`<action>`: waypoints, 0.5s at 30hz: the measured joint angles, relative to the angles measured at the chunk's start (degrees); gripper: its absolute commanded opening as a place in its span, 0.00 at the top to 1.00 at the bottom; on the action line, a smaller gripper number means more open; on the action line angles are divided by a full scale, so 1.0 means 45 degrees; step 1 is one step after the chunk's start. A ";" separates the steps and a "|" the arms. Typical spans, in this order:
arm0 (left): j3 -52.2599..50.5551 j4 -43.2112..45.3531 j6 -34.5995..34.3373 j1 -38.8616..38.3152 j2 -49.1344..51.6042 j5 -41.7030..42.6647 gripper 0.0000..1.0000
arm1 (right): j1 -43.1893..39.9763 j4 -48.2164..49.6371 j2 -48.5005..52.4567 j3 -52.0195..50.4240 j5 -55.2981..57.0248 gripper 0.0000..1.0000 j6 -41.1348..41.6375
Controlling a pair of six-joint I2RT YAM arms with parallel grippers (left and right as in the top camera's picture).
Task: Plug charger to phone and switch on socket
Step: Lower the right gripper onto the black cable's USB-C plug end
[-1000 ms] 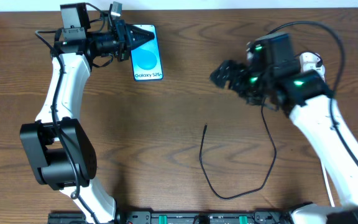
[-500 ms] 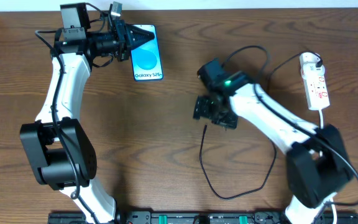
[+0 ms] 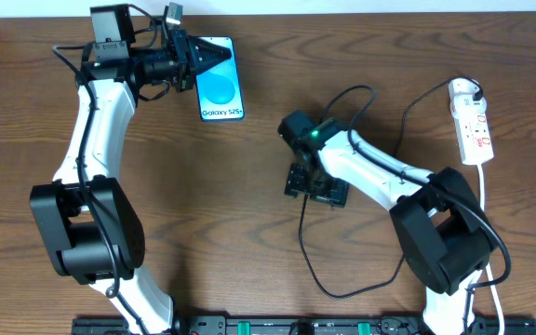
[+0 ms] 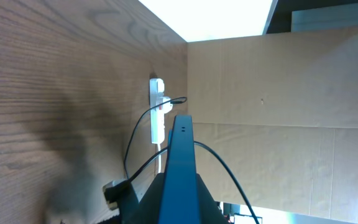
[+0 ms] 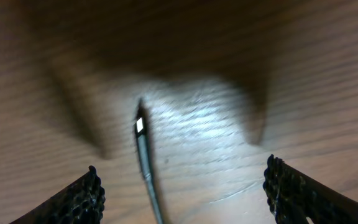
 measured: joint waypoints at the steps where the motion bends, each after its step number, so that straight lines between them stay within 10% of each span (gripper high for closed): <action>1: 0.0000 0.0000 -0.0005 0.0000 0.0000 0.0000 0.93 | 0.0092 0.0005 0.0000 0.0000 0.0024 0.19 0.0049; 15: 0.0000 0.0000 0.0000 0.0000 0.0000 0.0000 0.93 | 0.0709 0.0330 0.0005 0.0000 0.0913 0.27 0.1054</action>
